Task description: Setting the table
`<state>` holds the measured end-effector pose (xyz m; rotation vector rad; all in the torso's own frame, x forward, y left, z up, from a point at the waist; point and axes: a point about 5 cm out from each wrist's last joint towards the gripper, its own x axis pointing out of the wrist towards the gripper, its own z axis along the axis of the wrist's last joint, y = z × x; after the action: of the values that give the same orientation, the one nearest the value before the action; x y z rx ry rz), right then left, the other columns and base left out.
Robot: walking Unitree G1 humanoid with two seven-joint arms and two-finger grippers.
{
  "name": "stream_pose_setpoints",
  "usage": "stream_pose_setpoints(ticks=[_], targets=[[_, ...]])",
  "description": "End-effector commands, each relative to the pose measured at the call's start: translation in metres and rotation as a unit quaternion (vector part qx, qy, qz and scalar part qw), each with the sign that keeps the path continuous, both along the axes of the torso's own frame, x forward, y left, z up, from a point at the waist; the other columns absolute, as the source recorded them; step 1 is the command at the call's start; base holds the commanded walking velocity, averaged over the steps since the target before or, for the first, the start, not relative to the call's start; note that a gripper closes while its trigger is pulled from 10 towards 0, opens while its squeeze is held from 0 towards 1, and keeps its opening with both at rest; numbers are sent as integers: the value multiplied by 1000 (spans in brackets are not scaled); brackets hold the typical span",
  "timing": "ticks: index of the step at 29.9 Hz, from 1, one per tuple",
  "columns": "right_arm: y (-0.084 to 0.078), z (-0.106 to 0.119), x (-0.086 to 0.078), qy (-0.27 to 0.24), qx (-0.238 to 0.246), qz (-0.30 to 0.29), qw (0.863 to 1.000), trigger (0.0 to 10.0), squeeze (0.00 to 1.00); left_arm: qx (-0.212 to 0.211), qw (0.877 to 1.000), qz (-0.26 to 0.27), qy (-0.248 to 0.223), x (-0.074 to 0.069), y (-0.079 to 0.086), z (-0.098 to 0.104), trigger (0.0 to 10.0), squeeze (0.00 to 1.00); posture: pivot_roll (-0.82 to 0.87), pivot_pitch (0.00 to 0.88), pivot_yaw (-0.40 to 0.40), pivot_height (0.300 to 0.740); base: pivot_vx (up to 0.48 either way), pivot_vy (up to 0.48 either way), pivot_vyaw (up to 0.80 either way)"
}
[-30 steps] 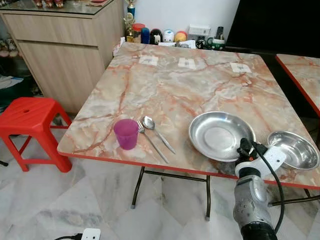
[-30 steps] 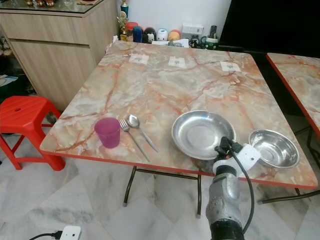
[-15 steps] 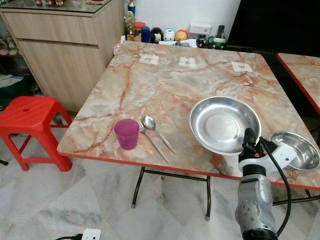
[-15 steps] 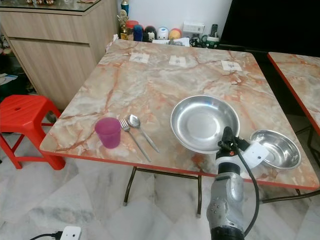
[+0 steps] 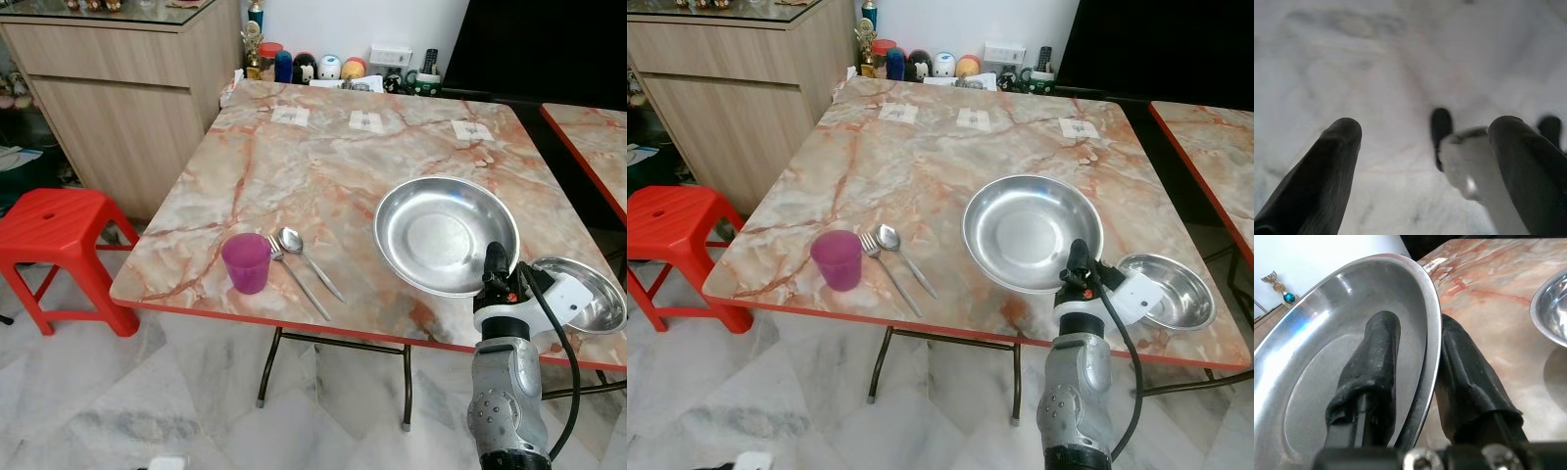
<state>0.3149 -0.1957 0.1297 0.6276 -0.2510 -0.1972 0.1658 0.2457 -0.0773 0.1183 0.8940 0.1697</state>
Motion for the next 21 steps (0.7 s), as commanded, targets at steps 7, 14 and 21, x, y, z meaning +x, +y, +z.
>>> stream_pose_setpoints(ticks=[7,14,21], targets=[[-1,9,-1,-13,-1,5,1000,10000,0,5,1000,3,-25,-1,2,2,10000,0,46,91,-71,740,0,0,0],[1,9,-2,-14,2,5,1000,10000,0,9,999,-7,-30,3,-2,3,10000,0,42,75,-66,740,0,-342,0],[2,11,-1,-19,5,7,1000,10000,0,7,999,-17,-31,6,-7,3,10000,0,40,67,-64,740,0,-457,0]])
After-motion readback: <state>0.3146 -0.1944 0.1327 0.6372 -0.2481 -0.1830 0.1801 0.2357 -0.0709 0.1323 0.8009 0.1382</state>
